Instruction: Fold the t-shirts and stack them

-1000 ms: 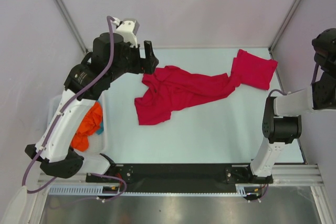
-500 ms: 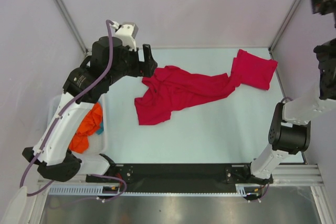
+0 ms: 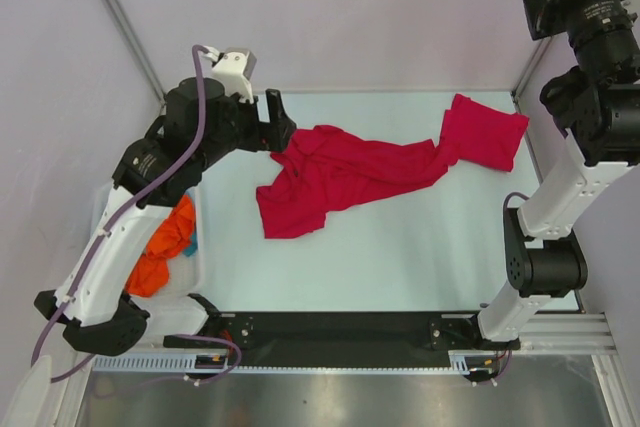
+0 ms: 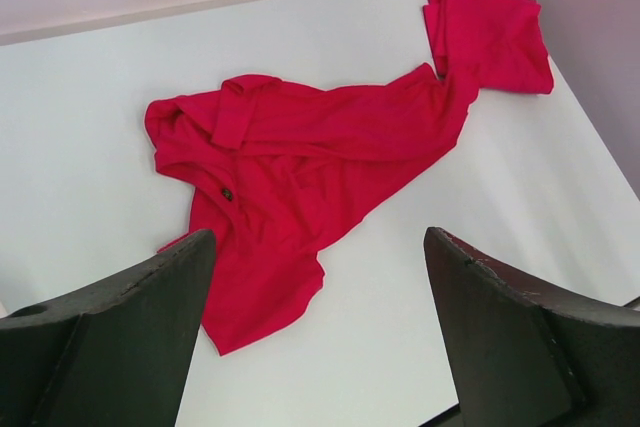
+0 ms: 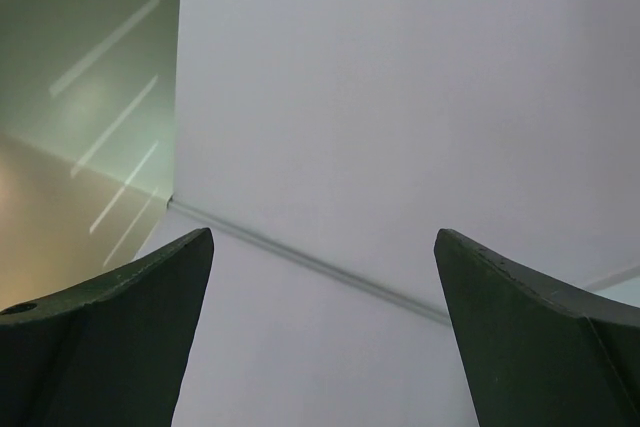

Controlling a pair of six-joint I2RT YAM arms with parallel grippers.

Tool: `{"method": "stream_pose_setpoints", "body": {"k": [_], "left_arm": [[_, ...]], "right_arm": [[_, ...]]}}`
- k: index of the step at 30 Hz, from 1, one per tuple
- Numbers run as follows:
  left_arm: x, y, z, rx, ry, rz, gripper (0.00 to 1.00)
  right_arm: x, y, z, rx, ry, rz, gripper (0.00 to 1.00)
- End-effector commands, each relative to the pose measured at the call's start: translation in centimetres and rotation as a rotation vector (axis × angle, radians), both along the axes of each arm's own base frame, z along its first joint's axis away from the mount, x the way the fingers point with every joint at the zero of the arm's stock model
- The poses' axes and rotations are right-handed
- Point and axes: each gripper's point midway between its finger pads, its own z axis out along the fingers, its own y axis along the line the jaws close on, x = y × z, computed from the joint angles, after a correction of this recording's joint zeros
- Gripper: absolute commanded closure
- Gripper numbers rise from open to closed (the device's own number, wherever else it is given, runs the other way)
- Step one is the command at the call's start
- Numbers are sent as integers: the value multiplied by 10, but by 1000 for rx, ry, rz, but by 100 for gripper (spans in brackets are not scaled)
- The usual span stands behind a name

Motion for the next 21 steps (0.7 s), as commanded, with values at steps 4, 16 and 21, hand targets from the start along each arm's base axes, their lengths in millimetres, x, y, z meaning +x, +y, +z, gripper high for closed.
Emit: {"method": "stream_pose_setpoints", "body": {"k": [4, 16, 21], "left_arm": [[-9, 5, 26, -54, -67, -7, 9], [-7, 20, 25, 22, -65, 45, 9], [0, 17, 25, 28, -61, 49, 9]], "right_arm": [[8, -66, -104, -687, 321, -355, 0], [44, -8, -95, -652, 133, -75, 0], [27, -10, -85, -652, 125, -87, 0]]}}
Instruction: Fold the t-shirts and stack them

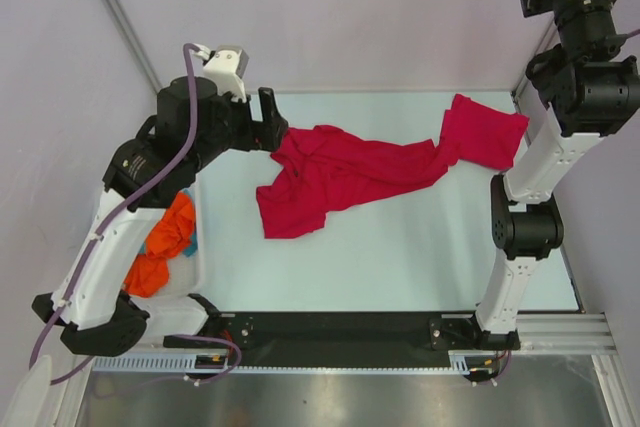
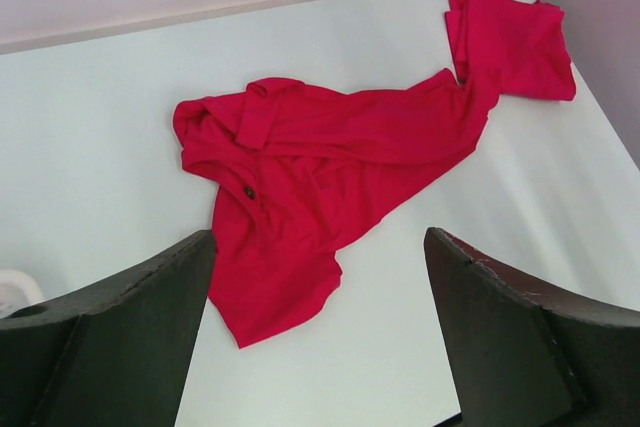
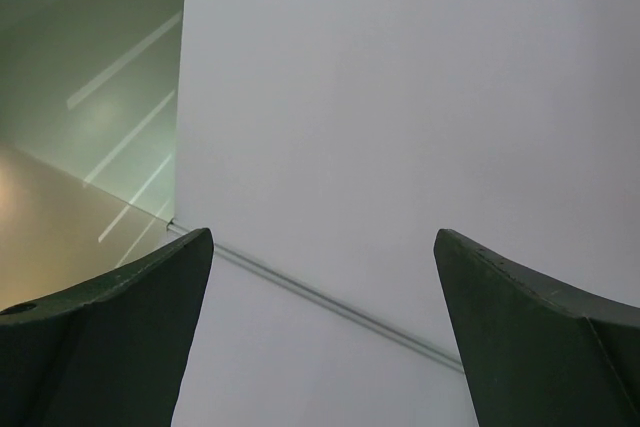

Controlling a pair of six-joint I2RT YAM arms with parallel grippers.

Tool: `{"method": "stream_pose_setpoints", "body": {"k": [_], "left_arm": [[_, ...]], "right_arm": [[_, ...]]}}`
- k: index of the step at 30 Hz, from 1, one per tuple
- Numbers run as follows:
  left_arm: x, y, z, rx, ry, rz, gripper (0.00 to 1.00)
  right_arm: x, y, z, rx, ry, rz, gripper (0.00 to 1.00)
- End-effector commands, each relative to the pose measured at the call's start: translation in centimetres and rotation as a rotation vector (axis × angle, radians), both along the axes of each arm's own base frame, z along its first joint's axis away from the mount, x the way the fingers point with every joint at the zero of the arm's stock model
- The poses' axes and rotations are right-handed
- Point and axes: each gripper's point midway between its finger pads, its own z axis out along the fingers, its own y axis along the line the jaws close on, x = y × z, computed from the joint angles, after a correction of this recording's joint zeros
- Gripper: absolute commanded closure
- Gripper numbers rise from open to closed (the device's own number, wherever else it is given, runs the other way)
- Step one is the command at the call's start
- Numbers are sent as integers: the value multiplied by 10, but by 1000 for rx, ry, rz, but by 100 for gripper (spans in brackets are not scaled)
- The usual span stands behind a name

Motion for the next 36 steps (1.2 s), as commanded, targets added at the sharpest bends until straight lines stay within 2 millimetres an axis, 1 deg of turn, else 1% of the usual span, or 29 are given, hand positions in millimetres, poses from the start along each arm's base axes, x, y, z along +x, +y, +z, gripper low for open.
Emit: {"method": "stream_pose_setpoints", "body": {"k": [1, 2, 5, 6, 8, 9, 10, 11, 12, 13, 14, 15, 16, 17, 18, 19, 20, 21, 22, 23, 24, 25, 26, 27, 28, 29, 31, 33, 36], "left_arm": [[6, 0, 13, 4, -33, 7, 9], [7, -2, 14, -2, -31, 4, 9], [10, -8, 15, -10, -23, -11, 10], [10, -9, 15, -12, -20, -12, 10], [9, -8, 17, -17, -24, -11, 10], [8, -6, 18, -15, -26, -4, 10], [7, -2, 19, -10, -28, 7, 10], [6, 0, 20, -6, -29, 14, 10], [6, 1, 20, -6, -30, 19, 10], [5, 3, 21, -6, -31, 25, 10], [4, 5, 21, -6, -31, 30, 10], [4, 5, 22, -8, -32, 30, 10], [4, 5, 21, -9, -29, 31, 10], [3, 5, 22, -11, -28, 30, 10], [3, 5, 23, -14, -30, 31, 10], [3, 4, 23, -15, -28, 30, 10], [5, 2, 20, -13, -20, 31, 11], [6, 0, 19, -11, -16, 28, 11], [7, -3, 18, -10, -10, 23, 11], [10, -7, 15, -8, 1, 20, 11], [9, -10, 16, -12, 3, 13, 12], [8, -13, 16, -21, 7, 10, 12], [7, -15, 16, -23, 6, 8, 12], [7, -18, 15, -20, 10, 7, 12], [8, -20, 14, -21, 13, 5, 12], [8, -22, 16, -24, 11, 3, 12], [9, -28, 14, -17, 15, -4, 12], [9, -30, 15, -16, 14, -5, 12], [11, -33, 12, -2, 23, -7, 12]], "right_arm": [[-30, -1, -87, -663, 247, -62, 0], [-21, -5, -103, -660, 312, -68, 0], [-14, -19, -120, -658, 392, -108, 0], [-15, -3, -122, -635, 367, 8, 0], [3, 3, -141, -526, 404, 152, 0], [-6, 9, -129, -451, 354, 266, 0], [15, 8, -147, -417, 380, 321, 0], [13, 10, -139, -412, 336, 339, 0], [-16, 12, -102, -385, 206, 351, 0], [-28, 13, -90, -362, 130, 359, 0], [4, -4, -120, -253, 162, 369, 0], [7, -21, -129, -149, 136, 340, 0], [-64, -28, -103, 13, -54, 326, 0], [-30, -55, -136, 99, -106, 351, 0], [-46, -58, -136, 132, -207, 406, 0], [-52, -62, -132, 223, -263, 504, 0], [-71, -41, -119, 94, -247, 554, 0], [-74, -29, -129, 16, -184, 549, 0], [-81, -24, -129, -11, -150, 501, 0], [-68, -32, -146, -61, -49, 414, 0], [-96, -17, -125, -161, -79, 392, 0], [-96, -10, -121, -206, -65, 405, 0], [-82, -12, -119, -241, -36, 407, 0], [-93, -3, -108, -269, -51, 424, 0], [-91, 0, -105, -286, -51, 430, 0], [-85, 7, -105, -315, -41, 455, 0], [-88, 21, -101, -348, -51, 495, 0], [-82, 43, -105, -380, -47, 569, 0], [-88, 67, -99, -442, -84, 610, 0]]}}
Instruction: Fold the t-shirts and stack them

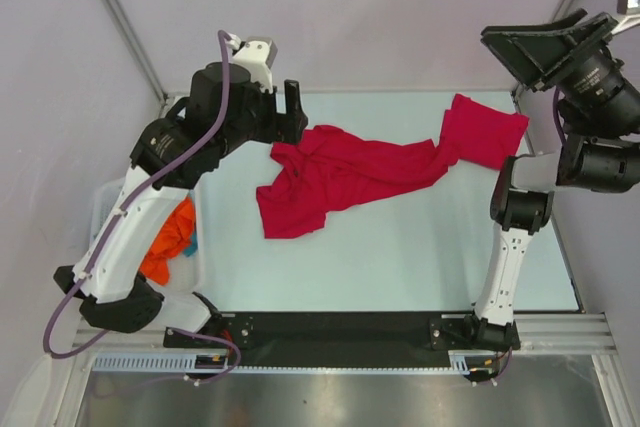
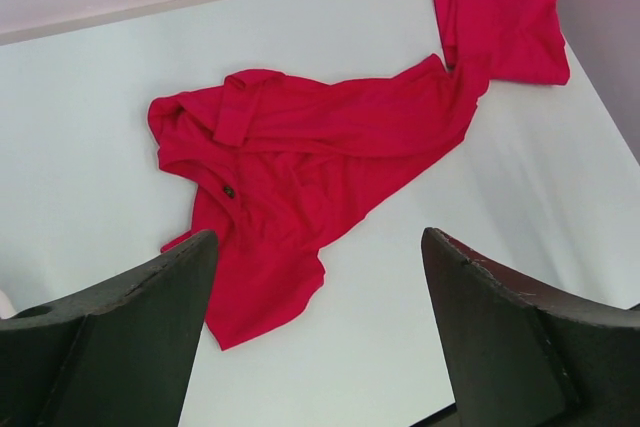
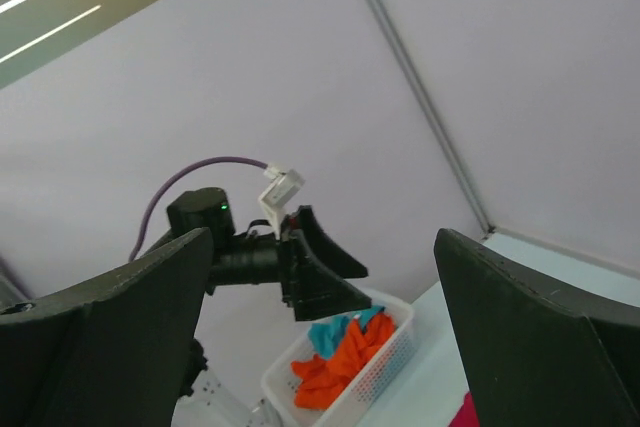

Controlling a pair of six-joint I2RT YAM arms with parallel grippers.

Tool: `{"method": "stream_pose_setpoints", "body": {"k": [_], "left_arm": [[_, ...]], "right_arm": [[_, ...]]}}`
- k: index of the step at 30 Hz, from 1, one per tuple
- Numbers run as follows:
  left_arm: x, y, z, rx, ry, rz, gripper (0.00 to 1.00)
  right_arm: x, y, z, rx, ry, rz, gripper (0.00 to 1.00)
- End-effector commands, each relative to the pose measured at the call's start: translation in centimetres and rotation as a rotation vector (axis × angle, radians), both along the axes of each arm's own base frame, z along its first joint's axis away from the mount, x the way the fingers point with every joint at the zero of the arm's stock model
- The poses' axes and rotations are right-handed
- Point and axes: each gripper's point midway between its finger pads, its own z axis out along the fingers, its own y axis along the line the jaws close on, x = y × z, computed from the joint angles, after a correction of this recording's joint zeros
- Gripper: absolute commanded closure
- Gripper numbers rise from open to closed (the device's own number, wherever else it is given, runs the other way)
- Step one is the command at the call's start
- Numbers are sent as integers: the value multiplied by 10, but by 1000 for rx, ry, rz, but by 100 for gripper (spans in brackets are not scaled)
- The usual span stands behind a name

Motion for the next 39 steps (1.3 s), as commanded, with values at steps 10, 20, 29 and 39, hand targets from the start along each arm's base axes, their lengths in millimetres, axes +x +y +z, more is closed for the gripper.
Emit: {"method": "stream_pose_setpoints", "body": {"k": [10, 20, 29, 39], "left_arm": [[5, 1, 8, 13, -15, 38, 12], [11, -18, 8, -6, -6, -6, 12], [10, -26, 3, 1, 0, -25, 12], [11, -22, 8, 17, -7, -17, 12]], "right_arm": [[36, -44, -2, -49, 272, -259, 0], [-51, -75, 7, -223, 235, -770, 0], [-29, -40, -9, -257, 282, -592, 0], [-56, 8, -8, -318, 210, -279, 0]]}}
